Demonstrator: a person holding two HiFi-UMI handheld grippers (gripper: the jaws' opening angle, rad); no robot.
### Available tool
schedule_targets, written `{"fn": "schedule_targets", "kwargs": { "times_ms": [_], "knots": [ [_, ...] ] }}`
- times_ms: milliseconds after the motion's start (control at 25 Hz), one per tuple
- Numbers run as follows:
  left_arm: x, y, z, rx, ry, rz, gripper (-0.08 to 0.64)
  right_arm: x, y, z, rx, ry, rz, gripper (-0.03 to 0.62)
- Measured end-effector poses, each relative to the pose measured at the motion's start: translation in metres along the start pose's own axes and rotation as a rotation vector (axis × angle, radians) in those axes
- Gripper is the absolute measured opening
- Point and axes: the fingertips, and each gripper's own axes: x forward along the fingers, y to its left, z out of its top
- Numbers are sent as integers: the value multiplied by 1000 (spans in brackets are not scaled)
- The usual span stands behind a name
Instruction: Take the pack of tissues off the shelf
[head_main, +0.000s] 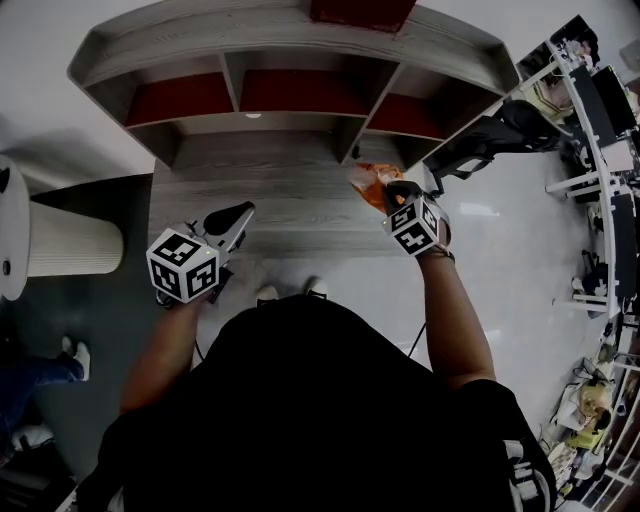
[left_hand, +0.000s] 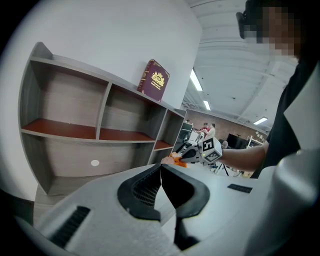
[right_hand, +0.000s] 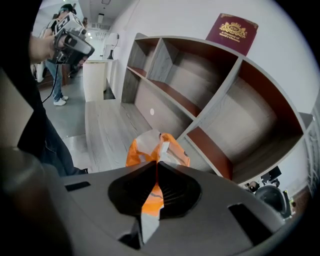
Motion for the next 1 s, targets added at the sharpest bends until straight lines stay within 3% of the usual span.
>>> {"fn": "schedule_targets", "kwargs": {
  "times_ms": [320, 520, 680, 1000],
  "knots": [
    [4, -3, -16, -9, 28, 13, 17, 21, 22, -22, 17, 22, 31, 15],
    [11, 9, -34, 41, 78, 64, 17, 40, 33, -32, 24, 27, 44, 15],
    [17, 13, -45, 33, 95, 78, 17, 57, 44, -37, 12, 24, 49, 15],
    [21, 19, -55, 15, 115, 94, 17, 98, 72, -69, 9, 100, 89, 17]
  ]
}}
